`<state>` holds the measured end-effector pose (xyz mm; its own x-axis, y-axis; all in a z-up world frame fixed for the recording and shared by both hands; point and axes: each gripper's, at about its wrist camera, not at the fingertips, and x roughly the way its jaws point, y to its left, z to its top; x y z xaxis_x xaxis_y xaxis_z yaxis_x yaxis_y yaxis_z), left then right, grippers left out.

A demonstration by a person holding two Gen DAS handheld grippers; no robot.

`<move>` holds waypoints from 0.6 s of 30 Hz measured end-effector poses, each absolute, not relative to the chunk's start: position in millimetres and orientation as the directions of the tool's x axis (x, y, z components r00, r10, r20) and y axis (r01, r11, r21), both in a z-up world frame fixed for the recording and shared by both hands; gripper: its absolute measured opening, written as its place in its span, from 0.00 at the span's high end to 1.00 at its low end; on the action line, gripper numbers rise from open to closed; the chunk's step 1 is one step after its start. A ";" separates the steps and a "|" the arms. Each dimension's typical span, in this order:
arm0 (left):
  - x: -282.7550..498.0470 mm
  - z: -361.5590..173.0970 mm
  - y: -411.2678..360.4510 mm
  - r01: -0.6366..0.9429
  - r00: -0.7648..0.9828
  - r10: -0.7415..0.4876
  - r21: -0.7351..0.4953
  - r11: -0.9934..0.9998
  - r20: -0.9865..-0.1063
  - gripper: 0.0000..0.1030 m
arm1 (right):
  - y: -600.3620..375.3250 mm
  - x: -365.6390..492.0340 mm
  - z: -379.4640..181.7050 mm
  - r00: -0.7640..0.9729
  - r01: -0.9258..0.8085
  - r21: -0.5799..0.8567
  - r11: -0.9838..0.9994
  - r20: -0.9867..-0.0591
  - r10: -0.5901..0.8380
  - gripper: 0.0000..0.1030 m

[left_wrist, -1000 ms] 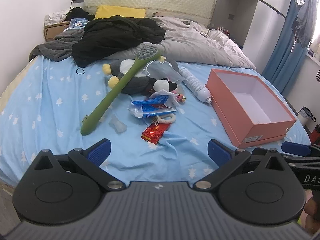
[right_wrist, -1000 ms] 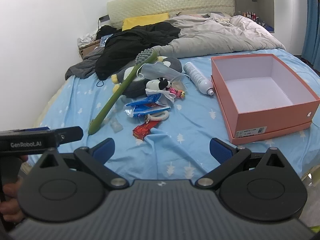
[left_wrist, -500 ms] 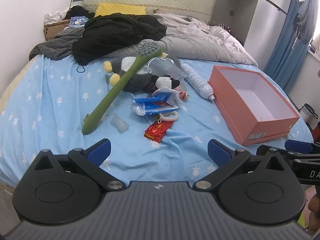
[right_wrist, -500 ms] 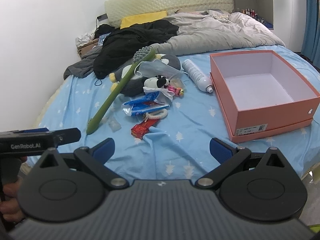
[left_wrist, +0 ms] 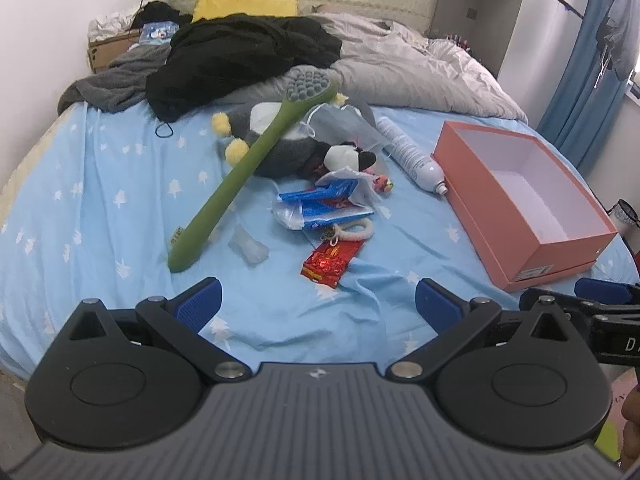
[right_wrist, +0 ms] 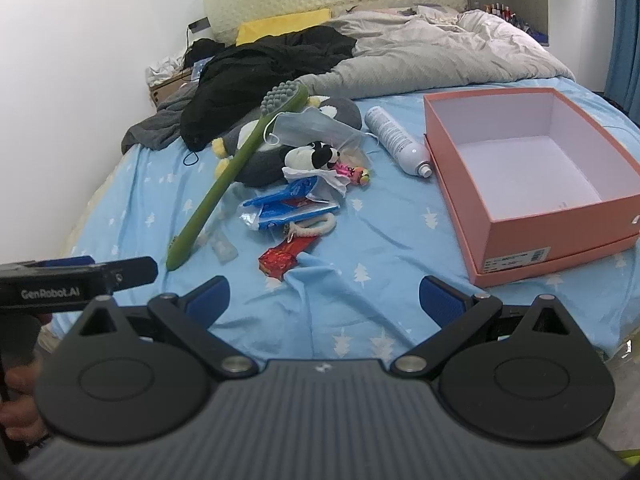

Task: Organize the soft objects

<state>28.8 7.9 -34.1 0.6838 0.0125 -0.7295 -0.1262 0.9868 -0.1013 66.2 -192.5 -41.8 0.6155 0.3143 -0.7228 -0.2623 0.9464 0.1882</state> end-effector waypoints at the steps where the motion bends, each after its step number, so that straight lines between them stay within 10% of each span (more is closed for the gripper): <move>1: 33.1 -37.4 9.9 -0.125 0.678 0.009 -0.104 0.987 -0.735 0.00 | -191.0 70.2 -44.4 0.611 -0.260 0.189 0.947 -0.727 0.313 0.00; 18: 122.3 -108.2 52.9 -0.149 0.609 0.010 -0.102 0.984 -0.793 0.00 | -158.2 134.2 -108.9 0.508 -0.256 0.260 0.931 -0.783 0.359 0.04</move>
